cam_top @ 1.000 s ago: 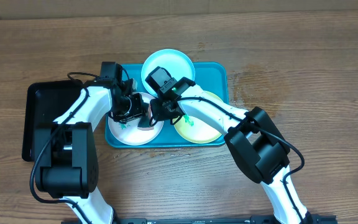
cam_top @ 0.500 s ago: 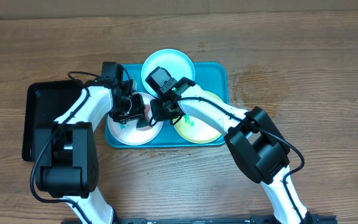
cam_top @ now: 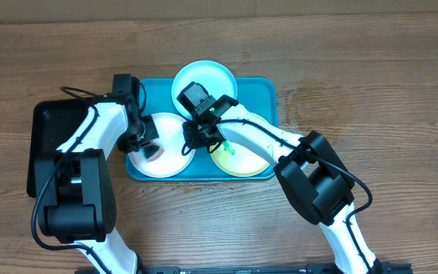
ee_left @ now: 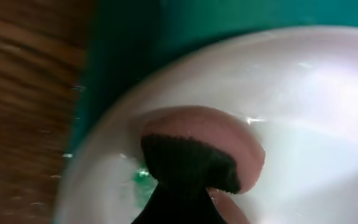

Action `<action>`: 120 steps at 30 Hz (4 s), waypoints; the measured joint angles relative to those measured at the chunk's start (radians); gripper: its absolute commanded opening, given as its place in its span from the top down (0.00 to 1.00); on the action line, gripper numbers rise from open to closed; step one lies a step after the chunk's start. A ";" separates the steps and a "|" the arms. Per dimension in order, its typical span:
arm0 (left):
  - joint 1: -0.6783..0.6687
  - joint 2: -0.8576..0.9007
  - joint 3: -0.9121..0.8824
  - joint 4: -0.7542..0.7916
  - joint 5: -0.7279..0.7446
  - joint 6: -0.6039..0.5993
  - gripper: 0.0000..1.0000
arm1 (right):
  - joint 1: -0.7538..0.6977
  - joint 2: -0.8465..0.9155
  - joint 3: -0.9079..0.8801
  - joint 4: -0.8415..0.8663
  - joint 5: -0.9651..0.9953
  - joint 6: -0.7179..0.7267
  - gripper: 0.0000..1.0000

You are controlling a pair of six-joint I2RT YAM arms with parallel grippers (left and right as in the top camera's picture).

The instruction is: Clean dirty plates on tray and stack at the side

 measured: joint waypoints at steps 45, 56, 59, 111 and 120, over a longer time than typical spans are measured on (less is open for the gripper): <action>-0.101 0.011 0.015 -0.001 0.061 0.124 0.96 | -0.001 0.000 0.031 -0.083 0.145 0.107 0.96; -0.121 0.011 0.009 -0.016 -0.295 0.075 0.96 | 0.005 0.000 0.034 -0.071 0.127 0.108 0.96; -0.121 0.011 0.044 -0.021 -0.286 0.074 0.96 | 0.005 0.000 0.034 -0.073 0.134 0.108 0.96; 0.167 -0.212 0.251 -0.195 -0.180 -0.046 0.96 | 0.135 -0.013 0.217 -0.132 0.499 -0.169 0.96; 0.423 -0.211 0.251 -0.237 -0.098 -0.048 0.96 | 0.268 -0.031 0.235 0.002 1.087 -0.438 0.96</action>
